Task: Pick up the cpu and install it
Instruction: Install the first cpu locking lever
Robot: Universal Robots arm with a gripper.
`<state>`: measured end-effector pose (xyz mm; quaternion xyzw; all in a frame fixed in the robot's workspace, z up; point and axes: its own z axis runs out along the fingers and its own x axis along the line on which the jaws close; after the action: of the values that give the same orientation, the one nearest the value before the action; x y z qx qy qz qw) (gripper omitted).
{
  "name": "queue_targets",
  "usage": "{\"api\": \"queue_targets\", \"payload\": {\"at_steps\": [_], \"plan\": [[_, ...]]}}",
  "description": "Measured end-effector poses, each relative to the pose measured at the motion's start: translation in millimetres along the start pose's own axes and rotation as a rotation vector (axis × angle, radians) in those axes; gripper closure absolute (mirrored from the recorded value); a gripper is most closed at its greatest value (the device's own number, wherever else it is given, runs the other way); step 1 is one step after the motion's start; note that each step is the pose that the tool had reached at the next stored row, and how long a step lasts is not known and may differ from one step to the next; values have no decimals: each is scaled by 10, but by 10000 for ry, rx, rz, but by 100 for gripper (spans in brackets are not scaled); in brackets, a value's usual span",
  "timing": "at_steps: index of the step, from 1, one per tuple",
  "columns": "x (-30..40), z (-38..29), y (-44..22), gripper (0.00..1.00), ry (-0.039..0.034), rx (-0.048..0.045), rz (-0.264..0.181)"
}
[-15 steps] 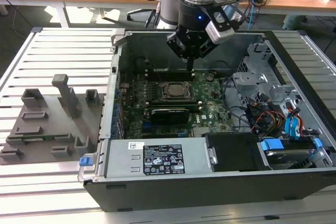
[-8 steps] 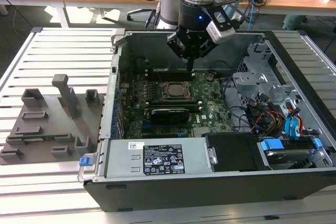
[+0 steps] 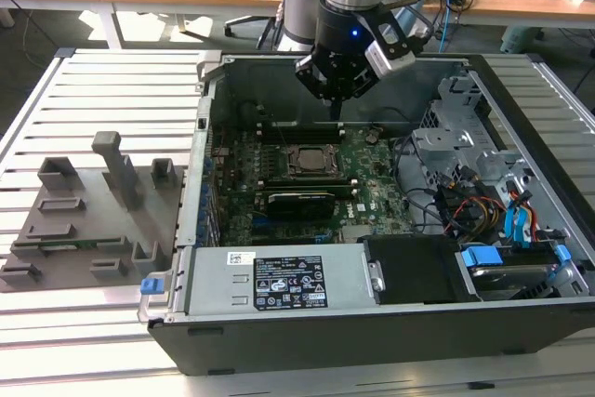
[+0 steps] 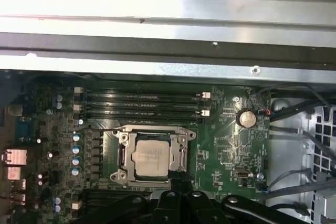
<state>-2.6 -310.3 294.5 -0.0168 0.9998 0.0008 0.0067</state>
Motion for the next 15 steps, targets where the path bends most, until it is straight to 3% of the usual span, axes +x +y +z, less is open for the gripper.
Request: {"api": "queue_targets", "payload": {"at_steps": [6, 15], "plan": [[8, 0, 1, 89, 1, 30, -1], [183, -2, 8, 89, 0, 33, -1]]}}
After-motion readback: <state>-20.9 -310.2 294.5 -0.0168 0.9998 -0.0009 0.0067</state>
